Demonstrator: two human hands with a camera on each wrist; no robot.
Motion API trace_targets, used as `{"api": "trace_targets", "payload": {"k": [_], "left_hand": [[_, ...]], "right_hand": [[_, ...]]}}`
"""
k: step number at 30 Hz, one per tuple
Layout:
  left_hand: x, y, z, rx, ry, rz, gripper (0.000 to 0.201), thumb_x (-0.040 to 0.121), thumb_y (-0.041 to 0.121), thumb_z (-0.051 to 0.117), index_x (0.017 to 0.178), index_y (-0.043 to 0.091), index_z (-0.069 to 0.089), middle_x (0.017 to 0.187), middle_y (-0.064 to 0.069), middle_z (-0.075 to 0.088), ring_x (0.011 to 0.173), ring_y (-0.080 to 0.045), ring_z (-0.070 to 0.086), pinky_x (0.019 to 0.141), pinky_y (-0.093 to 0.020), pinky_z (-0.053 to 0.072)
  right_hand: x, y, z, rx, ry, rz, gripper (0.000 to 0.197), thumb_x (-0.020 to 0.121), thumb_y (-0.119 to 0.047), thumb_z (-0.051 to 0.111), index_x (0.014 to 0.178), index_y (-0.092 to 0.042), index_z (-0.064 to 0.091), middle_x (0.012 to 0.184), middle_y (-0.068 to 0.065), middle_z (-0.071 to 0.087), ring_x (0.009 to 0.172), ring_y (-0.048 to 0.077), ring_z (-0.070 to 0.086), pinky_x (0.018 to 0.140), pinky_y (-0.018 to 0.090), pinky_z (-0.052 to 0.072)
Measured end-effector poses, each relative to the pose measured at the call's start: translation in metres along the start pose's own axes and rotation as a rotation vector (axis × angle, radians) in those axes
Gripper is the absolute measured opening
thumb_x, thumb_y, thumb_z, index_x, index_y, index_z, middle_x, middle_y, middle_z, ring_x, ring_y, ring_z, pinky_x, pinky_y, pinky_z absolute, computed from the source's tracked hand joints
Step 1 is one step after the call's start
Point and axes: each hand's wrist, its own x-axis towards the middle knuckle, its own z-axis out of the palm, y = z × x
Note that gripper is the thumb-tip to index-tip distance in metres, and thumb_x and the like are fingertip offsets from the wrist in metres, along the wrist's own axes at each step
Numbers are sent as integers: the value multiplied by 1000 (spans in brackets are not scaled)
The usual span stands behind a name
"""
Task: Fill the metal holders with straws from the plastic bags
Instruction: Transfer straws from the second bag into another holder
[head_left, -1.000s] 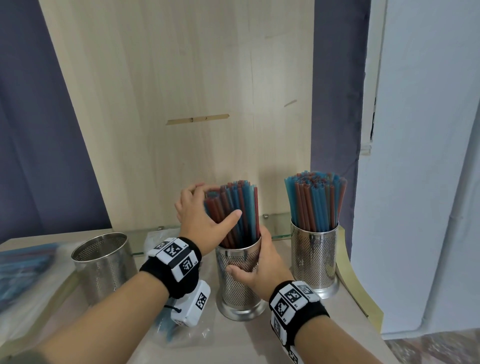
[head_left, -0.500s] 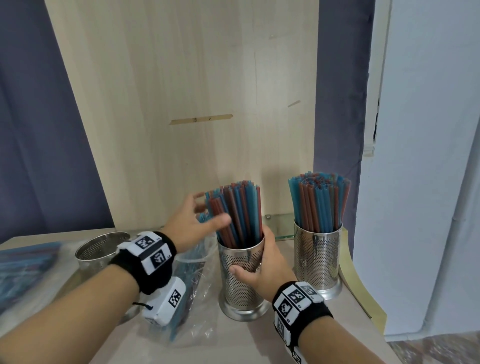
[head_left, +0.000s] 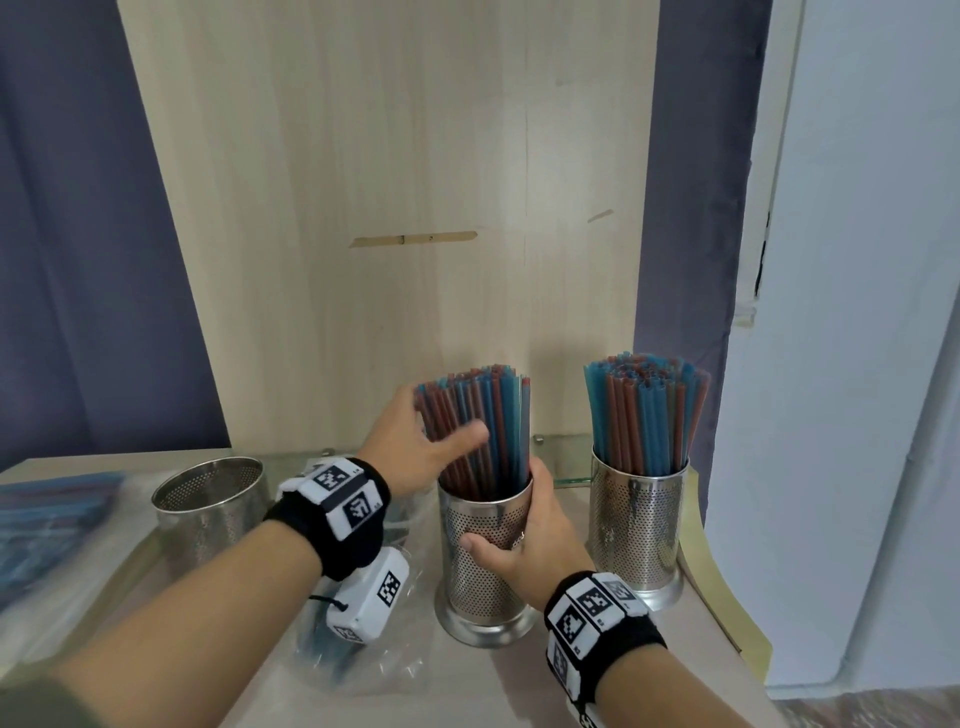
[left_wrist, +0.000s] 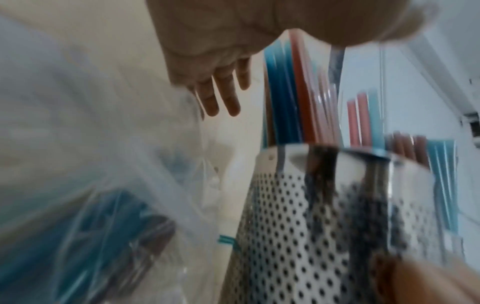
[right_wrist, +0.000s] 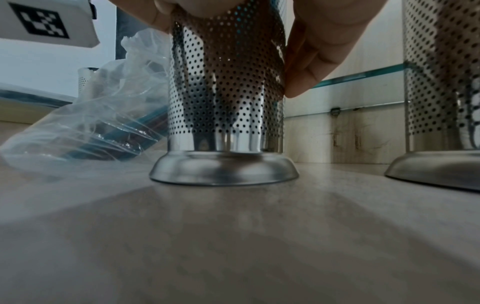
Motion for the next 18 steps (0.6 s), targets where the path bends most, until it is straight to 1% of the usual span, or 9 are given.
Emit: {"api": "trace_targets", "payload": {"k": [2,4,5,6,8,10,14,16,18], "left_hand": [[-1,2,-17,-68,27,-35,126,48,104,24,138,17,37,132,0,52,114,-11,50,96,-29,41],[6,-4,-34,-113,99,-125,128,45,105,9,133,19,41,129,-1,52,117,-16,46,107,-43,37],[10,-7,-42,-112,130,-187,119,50,104,13,128,19,45,126,-1,53,115,-19,48,107,-46,38],[13,-12,-48,-85,148,-251,104,63,98,23,124,18,48,125,-3,55,112,-21,50,105,-45,39],[18,-26,-52,54,171,-329,66,90,66,46,127,12,52,128,-7,59,110,-24,55,99,-37,43],[19,-40,-47,229,115,-340,49,95,46,53,128,9,54,129,-9,60,113,-25,57,95,-32,41],[20,-52,-30,456,-57,-395,59,92,49,58,130,5,52,126,-11,61,114,-27,59,92,-32,45],[20,-57,-22,520,-117,-425,59,87,57,61,114,4,63,108,-11,68,99,-27,65,81,-32,50],[22,-66,-15,519,-144,-449,56,81,66,62,92,11,66,85,-6,69,81,-23,67,66,-30,52]], "right_hand": [[0,0,0,-2,-6,-1,97,62,-55,82,137,-51,22,130,-23,54,122,-4,51,106,29,46],[1,0,0,-6,-5,1,97,62,-56,82,138,-50,22,129,-23,54,122,-3,52,106,30,47],[1,1,0,-7,-5,3,98,62,-56,81,140,-48,22,129,-23,54,121,-2,53,105,31,48],[1,1,0,-8,-6,5,99,62,-57,81,141,-47,22,130,-22,54,121,-1,53,105,31,48],[1,2,1,-11,-5,5,99,62,-57,81,140,-47,22,129,-22,54,121,0,54,104,31,49],[1,2,0,-12,-3,2,98,62,-56,82,140,-47,22,129,-22,55,121,0,54,104,30,48],[0,0,0,-16,4,1,96,63,-54,82,137,-51,22,130,-23,54,122,-1,53,104,25,46],[0,1,1,-12,-1,4,99,64,-52,83,142,-47,22,132,-23,53,123,-2,52,105,23,45],[0,2,1,-10,-1,2,99,64,-50,84,142,-42,24,133,-23,53,124,-3,51,106,24,45]]}}
